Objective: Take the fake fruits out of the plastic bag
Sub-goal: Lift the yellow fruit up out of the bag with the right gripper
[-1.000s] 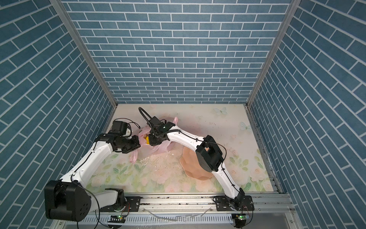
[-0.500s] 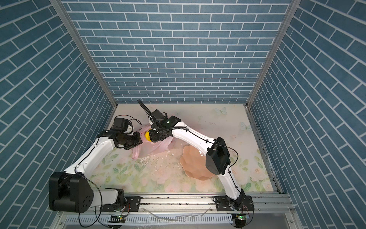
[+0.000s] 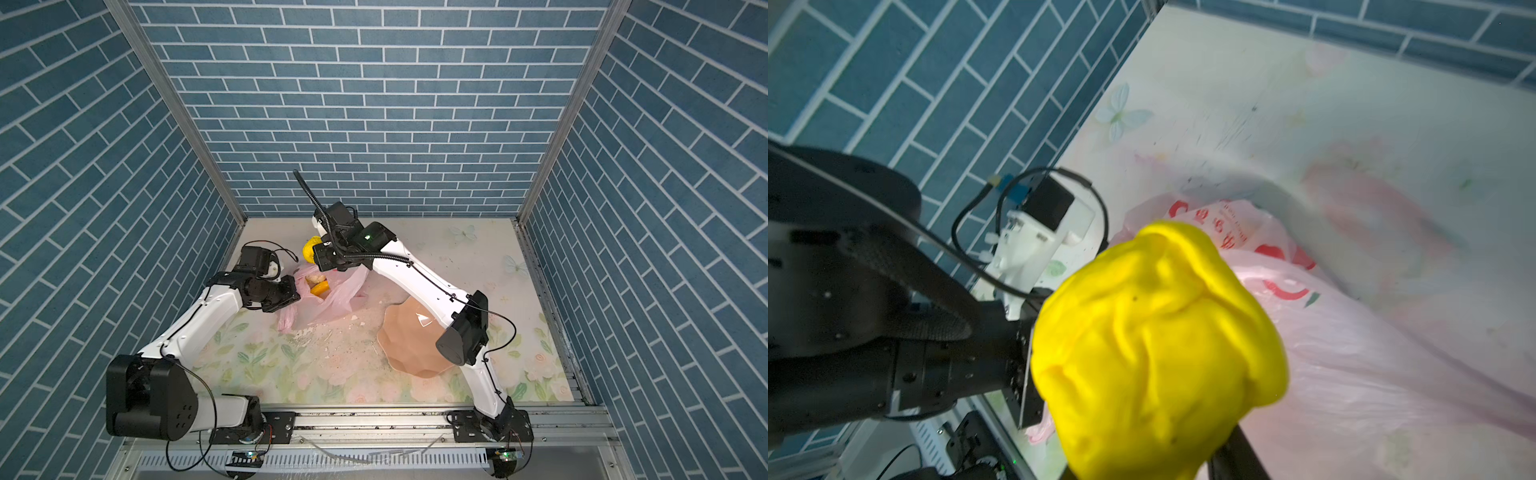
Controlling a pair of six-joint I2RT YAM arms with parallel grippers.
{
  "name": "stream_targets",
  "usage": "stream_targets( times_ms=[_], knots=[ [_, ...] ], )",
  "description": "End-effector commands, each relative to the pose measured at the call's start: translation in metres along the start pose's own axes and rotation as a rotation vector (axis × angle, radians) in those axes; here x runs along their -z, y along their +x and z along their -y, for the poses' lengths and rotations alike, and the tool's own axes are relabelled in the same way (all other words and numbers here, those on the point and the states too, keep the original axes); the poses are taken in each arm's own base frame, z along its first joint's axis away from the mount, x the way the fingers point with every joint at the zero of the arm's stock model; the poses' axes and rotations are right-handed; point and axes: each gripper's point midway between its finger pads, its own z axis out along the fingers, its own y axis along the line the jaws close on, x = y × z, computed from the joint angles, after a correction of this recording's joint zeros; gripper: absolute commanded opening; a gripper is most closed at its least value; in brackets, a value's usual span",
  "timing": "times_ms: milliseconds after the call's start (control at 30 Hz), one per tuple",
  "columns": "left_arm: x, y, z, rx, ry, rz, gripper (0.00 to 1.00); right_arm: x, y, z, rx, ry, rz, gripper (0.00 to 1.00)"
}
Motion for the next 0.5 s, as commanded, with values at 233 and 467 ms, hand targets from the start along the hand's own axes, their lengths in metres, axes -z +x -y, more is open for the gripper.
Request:
stream_targets(
  times_ms=[233, 467],
  knots=[
    [-0.006, -0.003, 0.000, -0.043, 0.008, -0.005, 0.00, 0.094, -0.011, 0.099, -0.011, 0.342, 0.089, 0.03],
    [-0.006, -0.004, 0.001, -0.050, 0.016, -0.004, 0.00, 0.135, 0.062, 0.142, -0.133, 0.481, 0.051, 0.03]
  ],
)
